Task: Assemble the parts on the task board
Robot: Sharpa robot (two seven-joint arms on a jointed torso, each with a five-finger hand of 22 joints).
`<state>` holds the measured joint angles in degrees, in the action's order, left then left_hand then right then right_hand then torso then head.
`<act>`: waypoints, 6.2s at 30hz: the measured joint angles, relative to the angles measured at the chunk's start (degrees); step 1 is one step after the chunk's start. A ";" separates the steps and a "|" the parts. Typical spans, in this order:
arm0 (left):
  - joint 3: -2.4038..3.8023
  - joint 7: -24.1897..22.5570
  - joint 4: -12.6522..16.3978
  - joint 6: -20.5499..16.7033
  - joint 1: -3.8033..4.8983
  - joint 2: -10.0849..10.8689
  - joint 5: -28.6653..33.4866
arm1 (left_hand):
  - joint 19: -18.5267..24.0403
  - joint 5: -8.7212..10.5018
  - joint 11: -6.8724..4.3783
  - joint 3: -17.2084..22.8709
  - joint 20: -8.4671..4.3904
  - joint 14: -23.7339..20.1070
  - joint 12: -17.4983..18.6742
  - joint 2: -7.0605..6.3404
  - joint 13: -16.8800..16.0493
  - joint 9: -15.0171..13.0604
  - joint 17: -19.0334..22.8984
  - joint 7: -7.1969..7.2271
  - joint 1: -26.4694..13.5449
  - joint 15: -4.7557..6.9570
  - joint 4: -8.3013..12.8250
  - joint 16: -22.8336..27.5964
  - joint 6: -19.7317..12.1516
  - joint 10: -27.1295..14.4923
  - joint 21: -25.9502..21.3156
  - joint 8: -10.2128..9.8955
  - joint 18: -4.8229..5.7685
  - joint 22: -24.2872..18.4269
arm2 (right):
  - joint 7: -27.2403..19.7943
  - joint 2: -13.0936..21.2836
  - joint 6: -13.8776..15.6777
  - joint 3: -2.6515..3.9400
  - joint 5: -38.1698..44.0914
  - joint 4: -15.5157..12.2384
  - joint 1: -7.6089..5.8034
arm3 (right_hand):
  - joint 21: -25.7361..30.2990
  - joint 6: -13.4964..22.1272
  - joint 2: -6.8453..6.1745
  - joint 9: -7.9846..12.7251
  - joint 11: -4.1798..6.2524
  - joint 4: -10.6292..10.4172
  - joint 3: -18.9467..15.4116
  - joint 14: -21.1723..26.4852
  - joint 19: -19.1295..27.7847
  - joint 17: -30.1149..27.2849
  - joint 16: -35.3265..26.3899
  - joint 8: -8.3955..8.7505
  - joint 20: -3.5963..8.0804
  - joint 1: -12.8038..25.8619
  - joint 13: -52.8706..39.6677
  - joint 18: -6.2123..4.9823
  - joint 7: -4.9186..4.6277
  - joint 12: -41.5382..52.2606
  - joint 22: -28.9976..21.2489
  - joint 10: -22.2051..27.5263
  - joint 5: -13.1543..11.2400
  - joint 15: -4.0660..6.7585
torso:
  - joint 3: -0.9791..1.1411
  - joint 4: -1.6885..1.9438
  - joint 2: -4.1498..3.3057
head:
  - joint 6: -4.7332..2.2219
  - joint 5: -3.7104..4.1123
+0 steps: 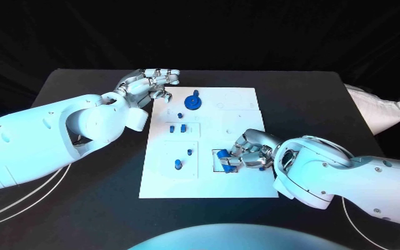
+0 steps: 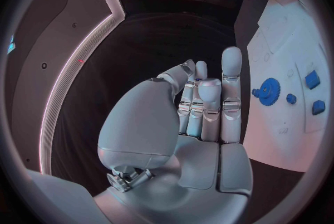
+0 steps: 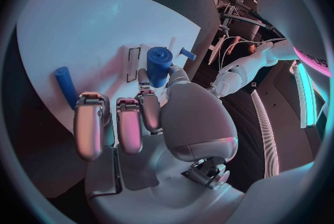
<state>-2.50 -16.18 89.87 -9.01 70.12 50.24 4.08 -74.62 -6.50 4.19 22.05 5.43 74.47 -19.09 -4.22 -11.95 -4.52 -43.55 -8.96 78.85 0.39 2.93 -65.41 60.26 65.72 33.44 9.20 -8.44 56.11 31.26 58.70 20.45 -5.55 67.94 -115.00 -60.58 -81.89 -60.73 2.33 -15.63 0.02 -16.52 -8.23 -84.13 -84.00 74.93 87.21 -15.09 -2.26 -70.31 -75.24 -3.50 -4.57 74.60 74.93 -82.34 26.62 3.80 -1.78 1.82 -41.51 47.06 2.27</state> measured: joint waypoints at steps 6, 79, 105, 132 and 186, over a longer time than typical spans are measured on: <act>0.00 0.02 0.01 0.03 0.00 0.00 0.00 | 0.00 0.00 0.00 0.00 0.00 0.00 0.00 0.00 0.00 0.00 0.00 0.00 0.00 0.00 0.00 0.00 0.00 0.00 0.00 0.00 0.00 0.00 | 0.95 -0.71 -0.66 0.01 0.28 0.40 0.00 | 0.00 -0.69 0.62 -0.77 0.00 -0.03 -1.93 0.21 0.04 -0.01 0.00 -0.23 0.09 2.78 0.01 0.00 0.68 -0.88 -0.01 0.00 -4.14 0.21 | 0.02 0.02 0.01 | 0.02 0.06; -0.01 0.42 -0.21 0.27 -0.01 -0.20 -0.04 | 0.00 0.01 0.20 0.00 0.00 -0.20 -0.21 0.00 -0.05 0.05 0.12 0.00 0.00 -0.20 0.00 0.00 0.00 -0.20 0.00 0.00 0.00 -0.06 | -2.19 13.10 -5.05 -0.18 13.25 -1.59 -2.12 | 0.27 -0.99 3.15 -1.57 -0.38 8.90 -4.51 0.21 0.00 0.00 -0.01 2.60 0.40 -4.52 -12.13 0.00 -0.02 -10.10 -0.14 2.64 -12.86 -0.03 | 0.22 -0.31 -0.04 | -0.32 1.43; -0.05 0.48 -0.39 0.51 -0.12 -0.20 -0.07 | 0.00 0.01 0.20 0.00 0.00 -0.20 -0.21 0.00 -0.04 0.04 0.11 0.00 0.00 -0.19 0.00 0.00 0.00 -0.20 0.00 0.00 0.00 -0.06 | 1.75 8.96 -9.44 -0.18 19.60 0.44 -0.03 | 0.27 -1.48 1.88 -2.19 0.11 8.24 -5.17 0.22 0.00 -0.02 -0.01 2.74 0.39 -3.26 -10.66 -0.01 0.44 -10.53 -0.01 2.15 -12.42 -0.01 | 0.15 -0.24 -0.03 | 0.09 1.41; -0.05 0.60 -0.28 0.71 -0.16 0.07 -0.16 | 0.00 0.01 0.20 0.00 0.00 -0.20 -0.21 0.00 -0.03 0.03 0.11 0.00 0.00 -0.19 0.00 0.00 0.00 -0.20 0.00 0.00 0.00 -0.06 | 1.80 3.93 -12.62 0.51 33.66 1.11 1.62 | 0.00 -2.49 -1.62 -4.80 0.12 16.68 2.05 0.23 0.00 0.02 0.34 5.63 0.39 -10.88 -11.10 0.00 0.40 -11.64 -0.03 2.35 -18.47 0.44 | 0.14 -0.25 0.01 | 0.25 1.21; -0.06 0.86 -0.16 0.98 -0.20 -0.02 -0.46 | 0.20 0.01 -0.11 -0.16 -0.20 -0.21 -0.44 0.00 -0.12 0.03 0.25 0.00 0.00 -0.19 0.16 0.00 0.00 -0.51 0.00 0.00 0.00 -0.11 | 1.96 2.19 1.22 0.13 2.53 0.29 1.40 | -0.39 -4.00 -7.31 -5.61 0.23 12.39 28.69 0.22 0.00 -0.02 0.56 7.15 0.39 7.74 0.55 0.00 0.30 -11.71 -0.02 0.79 -5.42 0.42 | 0.12 -0.23 0.02 | 0.24 0.95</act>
<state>-2.55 -15.32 89.70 -8.03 69.92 50.22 3.63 -74.42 -6.49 4.08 21.89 5.23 74.26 -19.53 -4.22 -12.07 -4.49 -43.30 -8.96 78.85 0.20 3.10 -65.41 60.26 65.21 33.44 9.20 -8.44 56.00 33.22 60.89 21.66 -5.42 70.47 -114.70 -59.18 -82.28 -64.73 -4.98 -21.24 0.25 -4.13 20.46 -83.92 -84.00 74.91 87.77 -7.95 -1.86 -62.57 -74.69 -3.50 -4.27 62.89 74.91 -81.55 21.20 4.22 -1.66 1.59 -41.50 47.30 3.22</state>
